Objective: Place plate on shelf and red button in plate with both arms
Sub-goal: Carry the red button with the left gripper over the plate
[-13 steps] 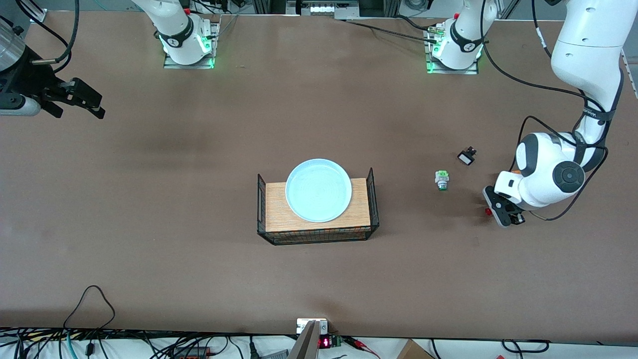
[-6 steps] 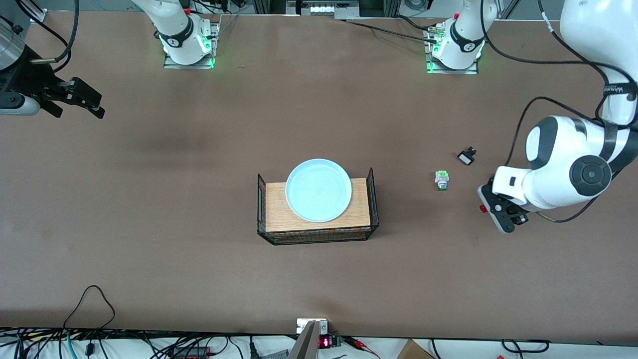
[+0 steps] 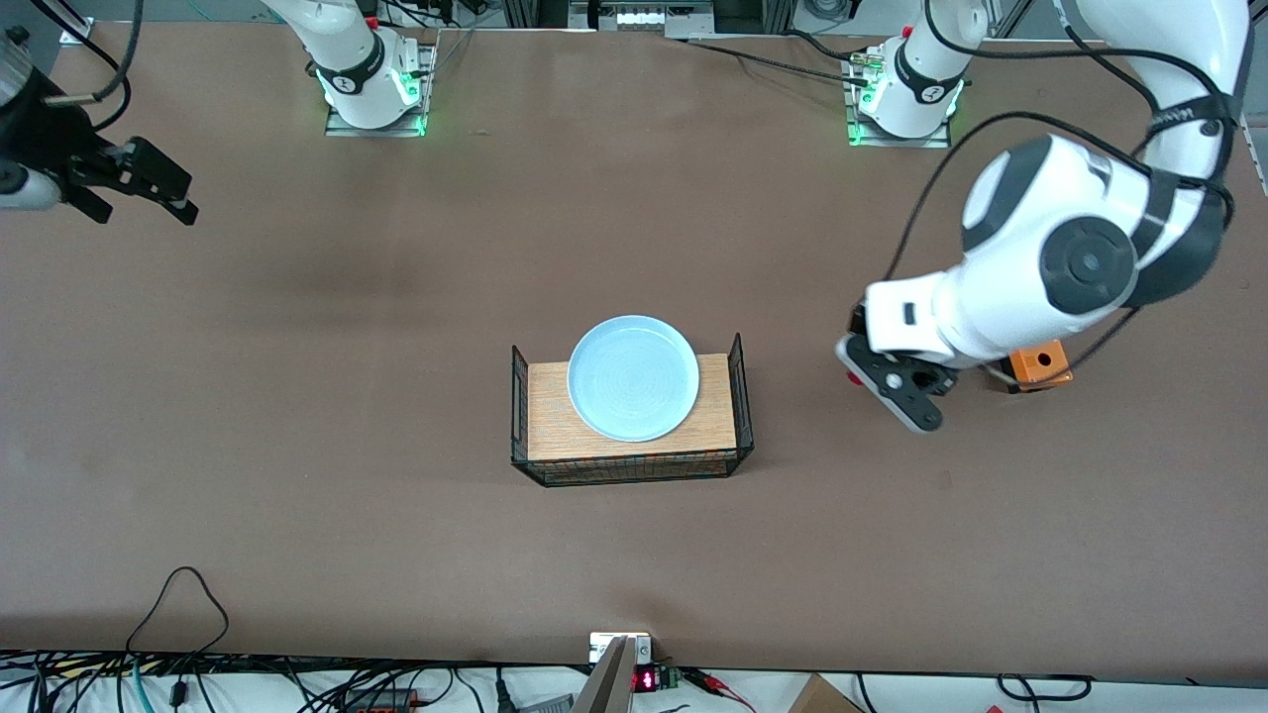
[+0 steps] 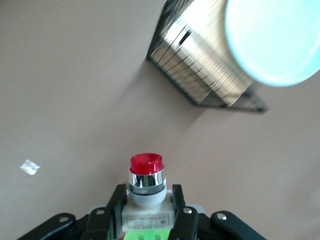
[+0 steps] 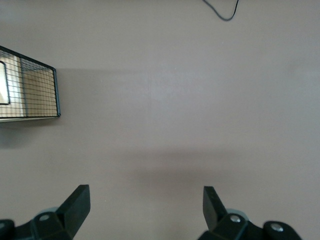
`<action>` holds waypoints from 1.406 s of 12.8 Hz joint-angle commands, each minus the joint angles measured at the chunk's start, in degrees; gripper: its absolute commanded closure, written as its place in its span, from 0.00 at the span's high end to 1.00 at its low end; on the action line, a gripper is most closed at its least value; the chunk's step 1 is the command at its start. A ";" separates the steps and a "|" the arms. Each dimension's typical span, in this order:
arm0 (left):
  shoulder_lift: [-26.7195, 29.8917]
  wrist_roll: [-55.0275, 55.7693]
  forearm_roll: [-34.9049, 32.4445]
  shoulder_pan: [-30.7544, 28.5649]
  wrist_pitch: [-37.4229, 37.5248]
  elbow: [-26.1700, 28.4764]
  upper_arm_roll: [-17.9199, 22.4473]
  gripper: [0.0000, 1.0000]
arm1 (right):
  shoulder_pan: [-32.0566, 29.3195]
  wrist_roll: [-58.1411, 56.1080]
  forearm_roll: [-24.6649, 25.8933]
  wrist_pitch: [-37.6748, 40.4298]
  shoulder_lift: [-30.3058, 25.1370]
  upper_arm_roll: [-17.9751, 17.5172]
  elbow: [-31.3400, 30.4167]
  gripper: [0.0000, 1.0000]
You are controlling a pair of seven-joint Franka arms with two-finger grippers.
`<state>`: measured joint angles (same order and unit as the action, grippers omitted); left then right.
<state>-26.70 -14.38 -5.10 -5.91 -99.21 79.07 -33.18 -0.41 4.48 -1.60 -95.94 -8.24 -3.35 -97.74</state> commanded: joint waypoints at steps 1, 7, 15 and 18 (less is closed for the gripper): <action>-2.38 13.27 0.53 6.15 1.56 -5.93 -1.01 0.13 | 0.06 0.36 -0.25 1.98 0.07 -0.43 1.59 1.00; -13.90 29.67 0.09 16.37 -9.23 -14.73 0.31 0.16 | 0.50 0.80 0.45 2.68 1.74 -0.43 1.50 1.00; -19.17 33.63 -0.18 30.26 -20.30 -14.65 14.98 0.17 | 1.03 0.27 0.72 2.51 2.35 -0.43 1.85 1.00; -20.58 33.63 -0.18 30.26 -21.82 -14.56 15.08 0.22 | 1.03 0.79 0.72 2.51 2.88 -0.43 2.12 1.00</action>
<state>-45.55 18.89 -4.83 23.68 -121.08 67.10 -18.70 0.32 4.53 -1.54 -93.96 -6.11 -3.75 -96.78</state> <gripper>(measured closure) 0.590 0.000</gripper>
